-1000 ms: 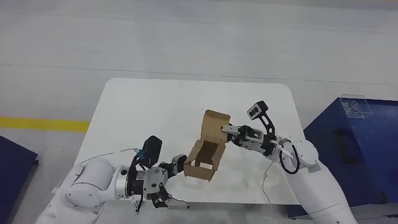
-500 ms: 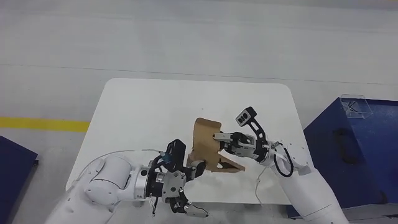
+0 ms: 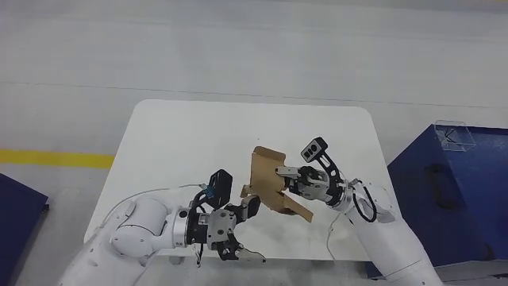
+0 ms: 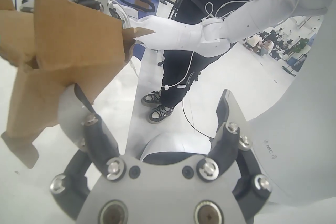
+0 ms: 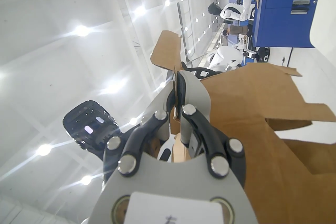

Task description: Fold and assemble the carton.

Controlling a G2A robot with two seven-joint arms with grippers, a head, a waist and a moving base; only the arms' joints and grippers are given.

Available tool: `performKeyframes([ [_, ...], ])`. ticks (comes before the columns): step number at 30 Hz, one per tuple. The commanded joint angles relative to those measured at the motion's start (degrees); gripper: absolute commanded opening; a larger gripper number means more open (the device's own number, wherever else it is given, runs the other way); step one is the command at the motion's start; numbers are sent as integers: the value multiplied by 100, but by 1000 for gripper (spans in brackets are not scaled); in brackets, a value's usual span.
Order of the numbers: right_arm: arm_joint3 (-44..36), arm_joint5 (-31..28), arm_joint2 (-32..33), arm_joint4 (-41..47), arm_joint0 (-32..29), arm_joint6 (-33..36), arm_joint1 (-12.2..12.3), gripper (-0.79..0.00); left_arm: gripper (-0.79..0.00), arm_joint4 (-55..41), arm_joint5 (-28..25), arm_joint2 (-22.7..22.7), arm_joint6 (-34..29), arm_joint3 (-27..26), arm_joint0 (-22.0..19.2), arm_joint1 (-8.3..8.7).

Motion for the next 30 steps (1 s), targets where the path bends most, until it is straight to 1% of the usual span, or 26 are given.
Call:
performKeyframes([
  [1,-1,2,-1,-1,-1,1,1,-785,0,1,3,-1,0,0,0,0],
  [26,-1,2,-1,-1,-1,1,1,-785,0,96,53,-26,11,-33,-1,2],
  [27,-73,59,1,177,-40,-113,-14,-785,0,293,119,-89,16,-111,7,12],
  [30,-139,363,66,795,-37,-393,-54,-785,0,520,-136,-367,286,-431,159,53],
])
